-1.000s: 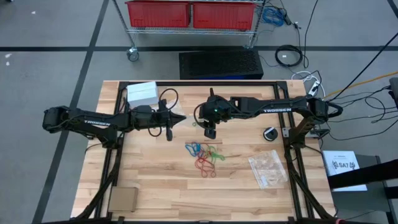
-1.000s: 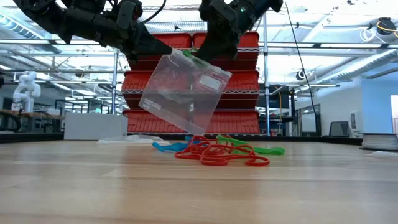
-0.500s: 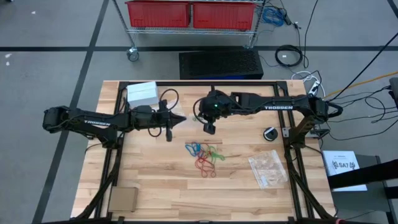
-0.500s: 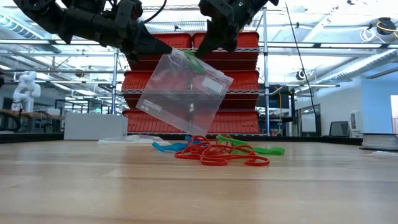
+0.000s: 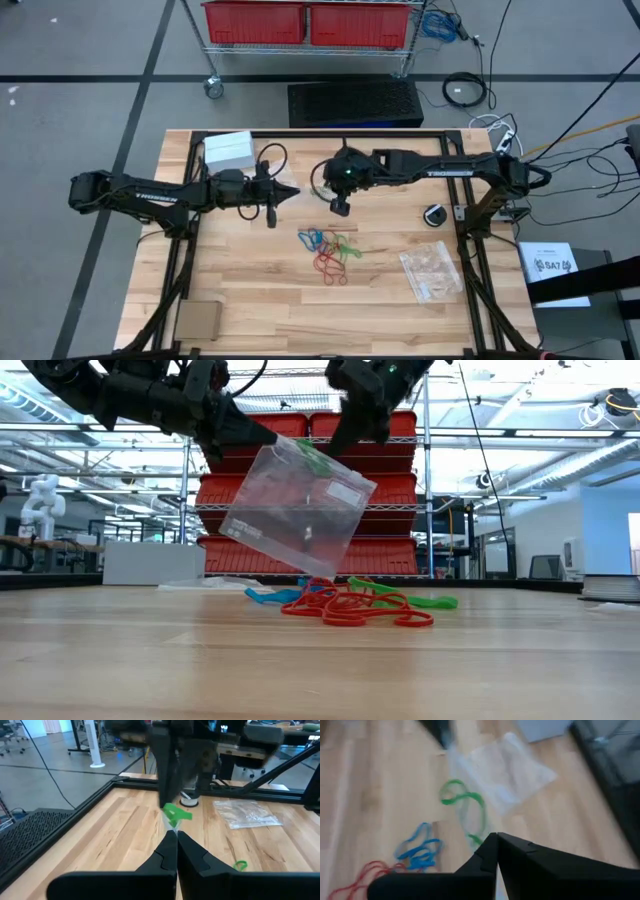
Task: Sort rubber bands
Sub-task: Put the green rubber band into the top right transparent zip lock bag
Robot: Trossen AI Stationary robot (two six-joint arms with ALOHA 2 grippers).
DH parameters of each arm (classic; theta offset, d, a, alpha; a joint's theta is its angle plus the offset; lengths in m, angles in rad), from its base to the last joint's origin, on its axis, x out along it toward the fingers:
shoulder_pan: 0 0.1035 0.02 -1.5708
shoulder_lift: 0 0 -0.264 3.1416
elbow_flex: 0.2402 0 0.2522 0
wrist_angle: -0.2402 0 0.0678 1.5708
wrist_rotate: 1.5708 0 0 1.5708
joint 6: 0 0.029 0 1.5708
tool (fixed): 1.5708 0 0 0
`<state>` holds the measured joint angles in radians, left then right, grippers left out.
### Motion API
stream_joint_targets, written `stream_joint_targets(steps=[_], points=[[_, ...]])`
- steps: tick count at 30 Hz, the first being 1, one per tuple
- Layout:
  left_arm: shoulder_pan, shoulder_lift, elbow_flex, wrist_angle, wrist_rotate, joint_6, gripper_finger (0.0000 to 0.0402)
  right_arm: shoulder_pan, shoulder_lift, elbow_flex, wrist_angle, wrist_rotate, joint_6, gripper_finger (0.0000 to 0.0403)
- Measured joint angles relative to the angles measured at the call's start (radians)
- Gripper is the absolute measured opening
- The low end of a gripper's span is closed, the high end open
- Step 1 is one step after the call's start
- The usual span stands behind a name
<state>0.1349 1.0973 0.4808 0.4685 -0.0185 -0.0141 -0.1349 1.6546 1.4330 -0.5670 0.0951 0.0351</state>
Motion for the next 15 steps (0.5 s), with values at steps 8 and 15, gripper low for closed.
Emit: stream_joint_targets(steps=[8,15], points=[[0.0,0.0,0.0,-0.006,0.0,0.0,0.0,0.016,-0.016,0.002,0.056,-0.082,-0.081,0.0036],[0.0,0.0,0.0,-0.006,0.007,-0.001,0.0,0.049,0.031,0.002,0.135,-0.115,-0.139,0.0099]])
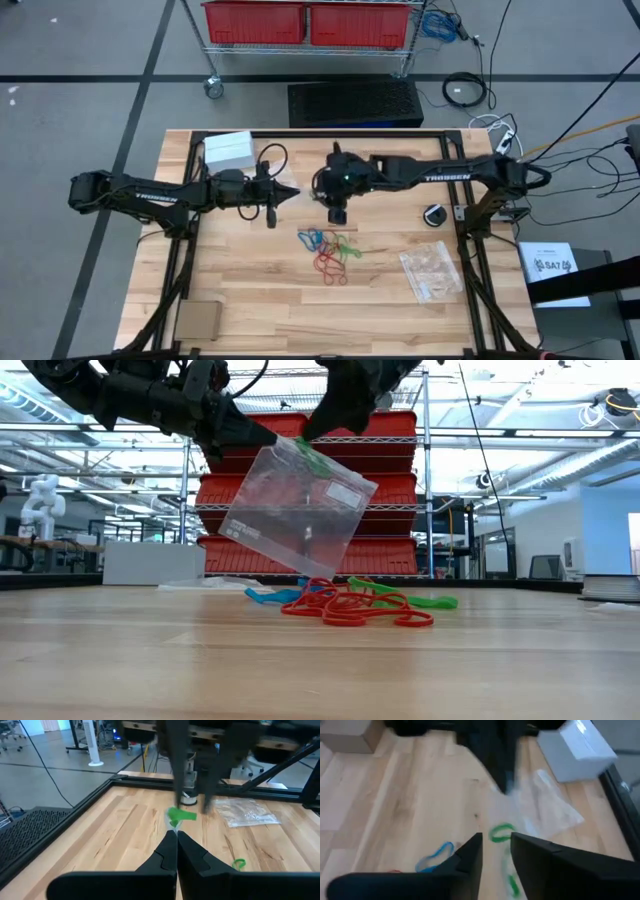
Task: Sort rubber bands
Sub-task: Put the green rubber band into the top right transparent zip lock bag
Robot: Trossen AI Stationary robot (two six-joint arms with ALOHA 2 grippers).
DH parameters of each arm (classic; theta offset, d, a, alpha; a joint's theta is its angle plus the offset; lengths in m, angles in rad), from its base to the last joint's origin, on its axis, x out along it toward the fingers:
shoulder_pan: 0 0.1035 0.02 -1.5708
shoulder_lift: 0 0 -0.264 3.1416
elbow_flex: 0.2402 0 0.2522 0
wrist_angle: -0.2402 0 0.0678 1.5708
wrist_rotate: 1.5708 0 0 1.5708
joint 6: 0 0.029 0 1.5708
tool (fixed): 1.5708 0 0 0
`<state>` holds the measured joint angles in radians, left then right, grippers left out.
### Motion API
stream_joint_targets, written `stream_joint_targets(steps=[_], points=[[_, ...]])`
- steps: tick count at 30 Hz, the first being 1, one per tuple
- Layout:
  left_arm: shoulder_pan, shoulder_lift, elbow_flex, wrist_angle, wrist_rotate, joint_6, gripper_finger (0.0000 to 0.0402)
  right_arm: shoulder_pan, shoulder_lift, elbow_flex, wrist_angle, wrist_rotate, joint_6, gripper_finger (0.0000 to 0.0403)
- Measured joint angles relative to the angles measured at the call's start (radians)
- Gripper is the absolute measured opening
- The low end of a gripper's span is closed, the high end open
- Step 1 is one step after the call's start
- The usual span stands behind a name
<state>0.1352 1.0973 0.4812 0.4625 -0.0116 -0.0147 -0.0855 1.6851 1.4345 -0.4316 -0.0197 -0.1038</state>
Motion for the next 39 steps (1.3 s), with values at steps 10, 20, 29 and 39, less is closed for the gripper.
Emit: stream_joint_targets(steps=[10,20,29,39], points=[[0.0,0.0,0.0,0.0,0.0,0.0,0.0,0.022,0.033,0.0,0.037,0.209,-0.057,0.0099],[0.0,0.0,0.0,-0.002,0.001,-0.002,0.0,0.017,0.028,0.0,0.019,0.206,-0.058,0.001],[0.0,0.0,0.0,-0.003,0.032,-0.002,0.0,-0.013,0.028,0.0,-0.046,0.202,-0.016,0.0002],[0.0,0.0,0.0,-0.002,0.039,0.001,0.0,-0.032,0.028,0.0,-0.07,0.092,0.011,0.0]])
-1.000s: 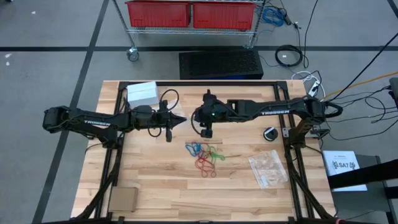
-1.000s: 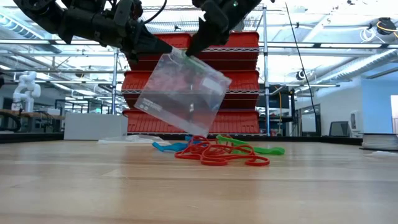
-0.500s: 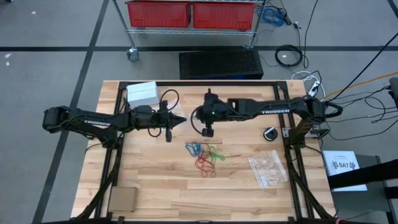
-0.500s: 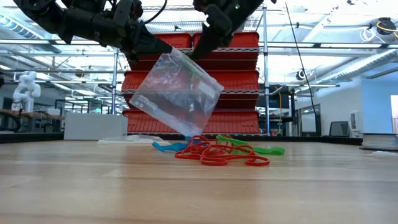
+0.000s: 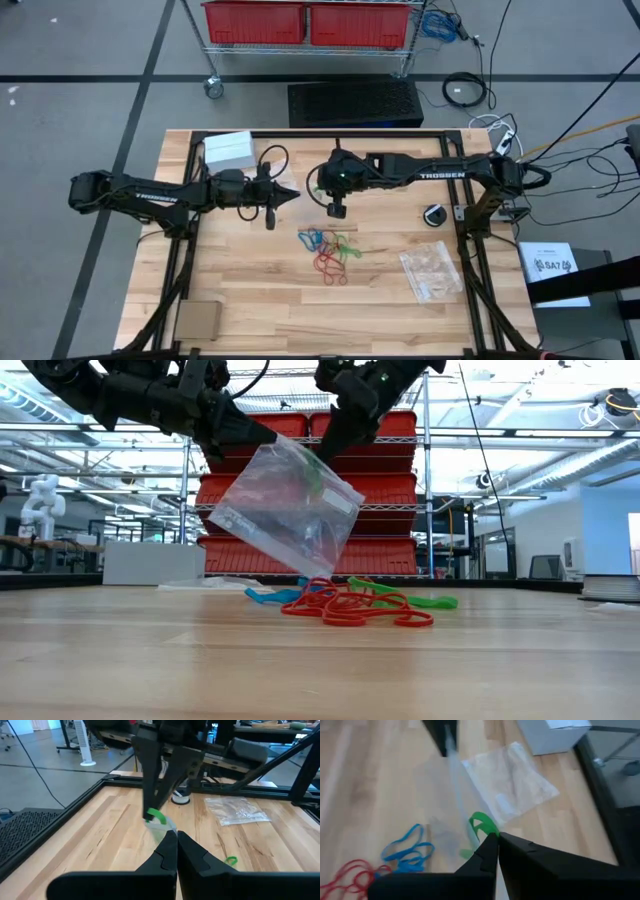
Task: Sort rubber bands
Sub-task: Put the green rubber band into the top right transparent zip lock bag
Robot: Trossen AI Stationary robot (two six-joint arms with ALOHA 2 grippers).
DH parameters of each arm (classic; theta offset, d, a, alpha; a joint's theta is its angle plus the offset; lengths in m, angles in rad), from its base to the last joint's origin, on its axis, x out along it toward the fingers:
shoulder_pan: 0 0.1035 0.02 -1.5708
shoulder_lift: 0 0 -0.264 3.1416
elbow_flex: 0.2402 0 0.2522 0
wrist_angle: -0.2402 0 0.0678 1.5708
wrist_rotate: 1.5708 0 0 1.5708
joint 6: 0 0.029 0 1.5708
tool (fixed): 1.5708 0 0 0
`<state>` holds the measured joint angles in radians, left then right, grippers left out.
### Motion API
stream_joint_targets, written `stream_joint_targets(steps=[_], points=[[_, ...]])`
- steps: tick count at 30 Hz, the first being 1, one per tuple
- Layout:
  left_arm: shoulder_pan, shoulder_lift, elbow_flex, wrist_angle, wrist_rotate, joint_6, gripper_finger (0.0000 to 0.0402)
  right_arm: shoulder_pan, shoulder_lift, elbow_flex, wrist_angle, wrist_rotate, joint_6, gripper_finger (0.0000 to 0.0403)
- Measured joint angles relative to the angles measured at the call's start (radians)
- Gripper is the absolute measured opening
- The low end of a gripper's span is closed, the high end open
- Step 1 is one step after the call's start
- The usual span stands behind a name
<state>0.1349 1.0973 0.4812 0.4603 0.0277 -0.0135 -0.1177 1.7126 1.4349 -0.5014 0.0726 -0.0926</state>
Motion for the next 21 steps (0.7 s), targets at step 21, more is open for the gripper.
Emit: stream_joint_targets(steps=[21], points=[[0.0,0.0,0.0,0.001,-0.022,-0.002,0.0,0.008,-0.002,0.001,-0.004,-0.052,0.021,0.0106]])
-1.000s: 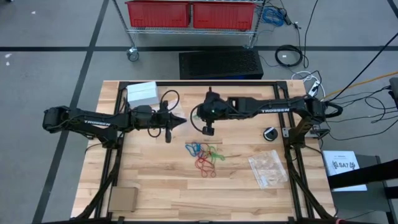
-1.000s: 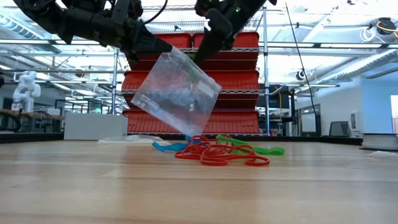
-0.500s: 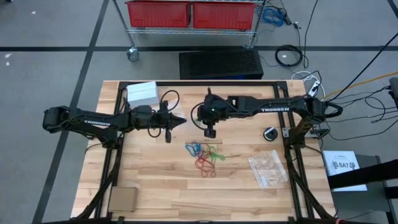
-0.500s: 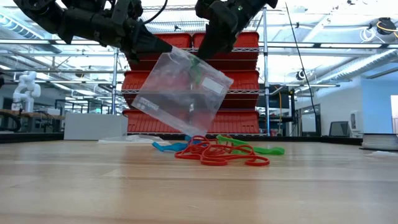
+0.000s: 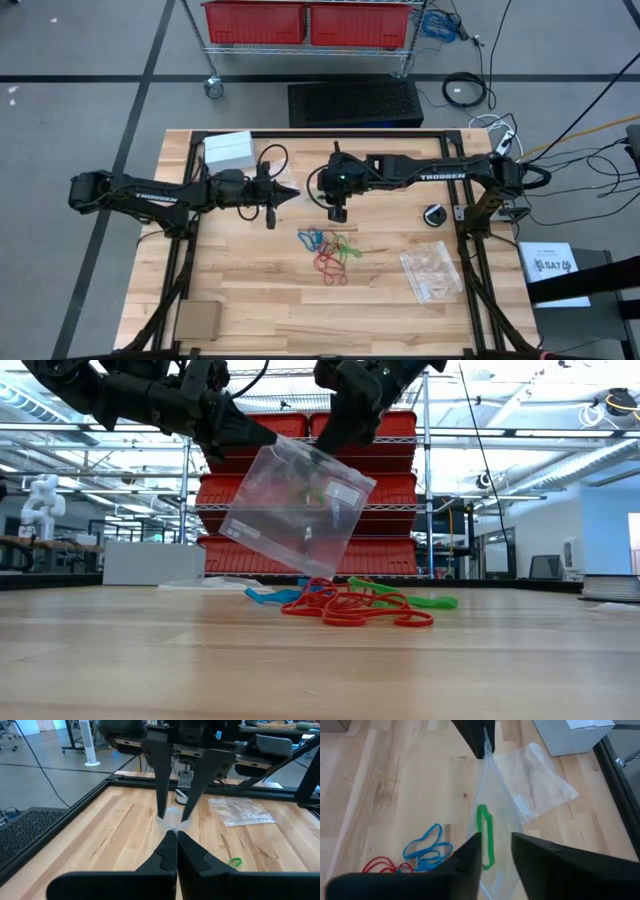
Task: Sort rubber bands
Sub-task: Put the green rubber band into the top right transparent zip lock bag
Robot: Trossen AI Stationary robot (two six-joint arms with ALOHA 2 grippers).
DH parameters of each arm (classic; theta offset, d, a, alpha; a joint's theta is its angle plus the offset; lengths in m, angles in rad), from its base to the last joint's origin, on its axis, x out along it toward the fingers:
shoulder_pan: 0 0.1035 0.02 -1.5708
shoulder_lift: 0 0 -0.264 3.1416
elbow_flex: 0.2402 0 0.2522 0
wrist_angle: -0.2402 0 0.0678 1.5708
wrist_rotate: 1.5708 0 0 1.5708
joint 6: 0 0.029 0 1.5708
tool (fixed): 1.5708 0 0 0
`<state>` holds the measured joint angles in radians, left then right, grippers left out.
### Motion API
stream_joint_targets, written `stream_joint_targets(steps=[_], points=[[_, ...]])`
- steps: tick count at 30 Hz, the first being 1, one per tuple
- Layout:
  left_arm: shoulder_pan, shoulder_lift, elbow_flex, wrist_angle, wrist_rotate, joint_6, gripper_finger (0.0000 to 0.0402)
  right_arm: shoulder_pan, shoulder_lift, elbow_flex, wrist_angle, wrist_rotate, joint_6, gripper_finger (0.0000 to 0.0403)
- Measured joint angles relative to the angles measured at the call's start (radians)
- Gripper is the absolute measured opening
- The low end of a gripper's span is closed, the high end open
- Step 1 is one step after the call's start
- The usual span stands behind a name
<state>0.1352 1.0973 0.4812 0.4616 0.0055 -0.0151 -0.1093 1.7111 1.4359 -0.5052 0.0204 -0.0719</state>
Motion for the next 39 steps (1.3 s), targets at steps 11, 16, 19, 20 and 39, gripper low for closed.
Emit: stream_joint_targets(steps=[11,16,19,20,39], points=[[0.0,0.0,0.0,-0.008,-0.003,-0.001,0.0,0.0,-0.075,0.079,-0.257,0.003,0.0,0.0181],[0.0,0.0,0.0,-0.008,-0.003,0.0,0.0,-0.005,-0.157,0.03,-0.304,0.004,0.012,0.0185],[0.0,0.0,0.0,-0.009,-0.003,0.001,0.0,-0.014,-0.217,-0.08,-0.252,0.004,0.049,0.0185],[0.0,0.0,0.0,-0.007,-0.003,0.001,0.0,-0.016,-0.24,-0.132,-0.215,0.003,0.064,0.0185],[0.0,0.0,0.0,0.001,-0.008,-0.032,0.0,-0.037,-0.321,-0.739,0.724,-0.008,0.164,0.0078]])
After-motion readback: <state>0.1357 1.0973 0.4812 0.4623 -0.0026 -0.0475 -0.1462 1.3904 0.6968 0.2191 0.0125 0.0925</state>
